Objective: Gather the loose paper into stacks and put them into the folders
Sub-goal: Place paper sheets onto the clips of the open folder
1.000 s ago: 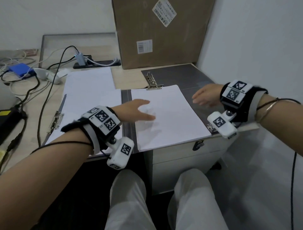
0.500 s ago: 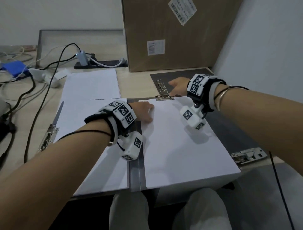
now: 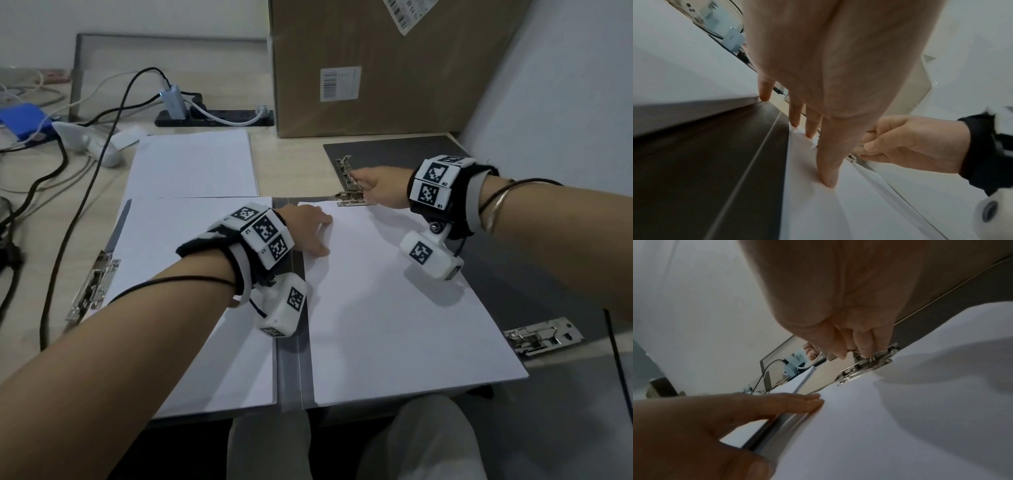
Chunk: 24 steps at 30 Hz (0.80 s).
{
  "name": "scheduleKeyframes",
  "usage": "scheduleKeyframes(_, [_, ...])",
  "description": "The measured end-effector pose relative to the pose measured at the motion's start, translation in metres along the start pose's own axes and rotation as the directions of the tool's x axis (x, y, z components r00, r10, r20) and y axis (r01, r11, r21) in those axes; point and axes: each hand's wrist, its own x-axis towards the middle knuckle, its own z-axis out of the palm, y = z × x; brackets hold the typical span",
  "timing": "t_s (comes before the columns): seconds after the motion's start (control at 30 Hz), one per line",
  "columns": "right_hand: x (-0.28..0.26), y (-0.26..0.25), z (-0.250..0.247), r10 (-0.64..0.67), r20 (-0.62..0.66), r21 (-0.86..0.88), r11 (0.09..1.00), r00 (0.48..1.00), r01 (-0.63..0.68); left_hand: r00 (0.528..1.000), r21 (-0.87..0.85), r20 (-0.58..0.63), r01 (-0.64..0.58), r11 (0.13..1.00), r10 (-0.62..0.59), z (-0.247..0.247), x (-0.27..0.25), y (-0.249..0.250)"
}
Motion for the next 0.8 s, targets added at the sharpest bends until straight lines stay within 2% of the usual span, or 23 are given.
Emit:
scheduleKeyframes(0.4, [0.002,-0.004,0.004,-0.036,0.093,-0.214,0.975,0.995,0.055,1.000,0.050,0.012,-0.017,0.999,0.016,0.000,0.003,-0.001])
scheduleKeyframes(0.67, [-0.003,-0.013,0.006,-0.021,0.098,-0.413,0.909,0.995,0.060,1.000,0.064,0.012,-0.024,0.998,0.023,0.002,0.007,-0.002])
scheduleKeyframes(0.8, [-0.008,-0.022,0.006,-0.019,0.140,-0.543,0.835,0.990,0.093,1.000,0.061,0.003,-0.026,0.998,0.025,0.003,0.008,-0.004])
